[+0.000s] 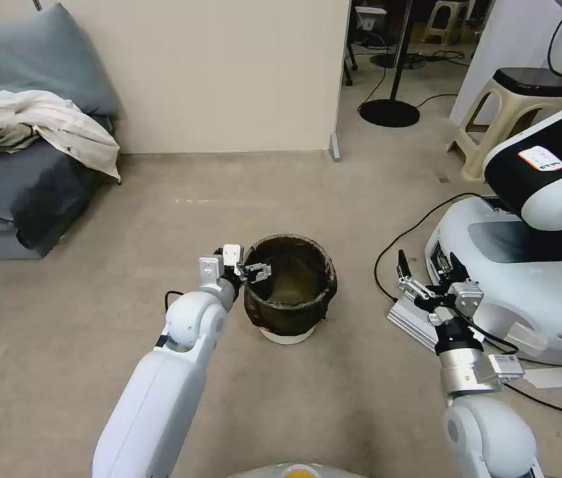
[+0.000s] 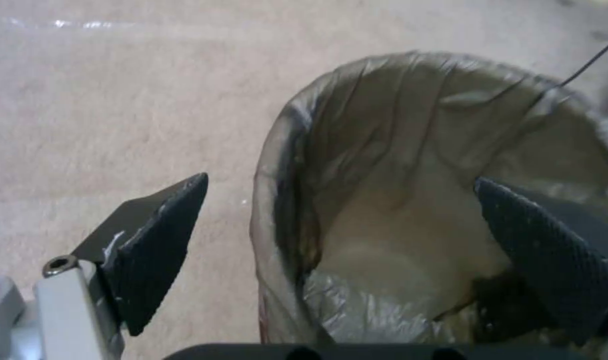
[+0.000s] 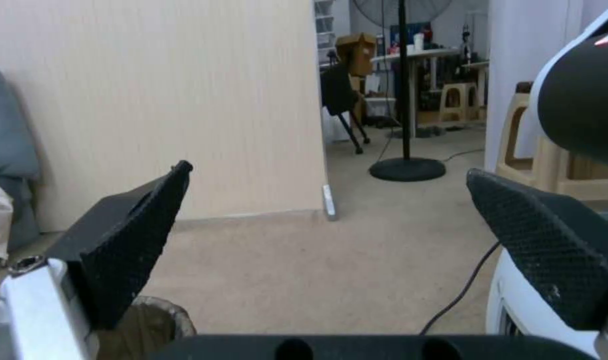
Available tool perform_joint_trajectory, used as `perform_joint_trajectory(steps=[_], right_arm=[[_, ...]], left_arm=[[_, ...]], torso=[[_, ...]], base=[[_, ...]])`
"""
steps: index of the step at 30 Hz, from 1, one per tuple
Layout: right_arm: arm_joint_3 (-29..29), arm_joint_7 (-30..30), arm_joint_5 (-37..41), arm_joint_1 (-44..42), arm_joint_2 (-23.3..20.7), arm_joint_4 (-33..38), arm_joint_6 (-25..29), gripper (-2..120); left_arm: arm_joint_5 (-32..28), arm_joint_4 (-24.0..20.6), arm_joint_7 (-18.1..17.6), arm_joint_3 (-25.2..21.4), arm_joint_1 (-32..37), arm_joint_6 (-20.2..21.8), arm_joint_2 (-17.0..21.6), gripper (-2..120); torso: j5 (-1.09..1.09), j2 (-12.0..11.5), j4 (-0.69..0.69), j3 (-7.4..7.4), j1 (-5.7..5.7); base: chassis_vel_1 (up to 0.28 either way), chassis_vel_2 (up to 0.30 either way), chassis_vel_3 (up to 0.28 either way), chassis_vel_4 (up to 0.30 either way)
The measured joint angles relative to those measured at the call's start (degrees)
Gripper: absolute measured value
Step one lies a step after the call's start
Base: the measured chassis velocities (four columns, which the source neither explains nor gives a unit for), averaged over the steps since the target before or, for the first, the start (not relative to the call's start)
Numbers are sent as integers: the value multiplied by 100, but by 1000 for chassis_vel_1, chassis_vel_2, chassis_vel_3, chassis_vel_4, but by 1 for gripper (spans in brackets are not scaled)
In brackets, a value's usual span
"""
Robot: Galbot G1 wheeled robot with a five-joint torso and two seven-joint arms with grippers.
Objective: Pick up the trash can from the floor.
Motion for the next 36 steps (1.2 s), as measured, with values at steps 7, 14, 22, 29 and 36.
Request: perform_joint_trajectory(steps=[7,14,22,29,36], right_arm=[[21,12,16,13,-19,-25,9,100],[21,16,18,53,-21,-65,12,100],[18,20,18,69,-17,-92,23,100],[18,23,18,80,-14,-109,32,100],[22,31,18,80,-15,-117,38,100]], left_arm=[[-6,319,-176,84,-187,46,-62,99],[-16,605,-305,204,-366,131,-73,98],[-313,740,-588,349,-536,364,-57,94],[-508,836,-781,476,-679,387,-62,93],[-620,948,-876,577,-763,387,-58,93]], torso=[[0,0,1,0,0],[0,0,0,0,0],[0,0,0,0,0],[0,0,0,0,0],[0,0,1,0,0]], base=[[0,0,0,0],[0,0,0,0],[0,0,0,0],[0,0,0,0],[0,0,0,0]])
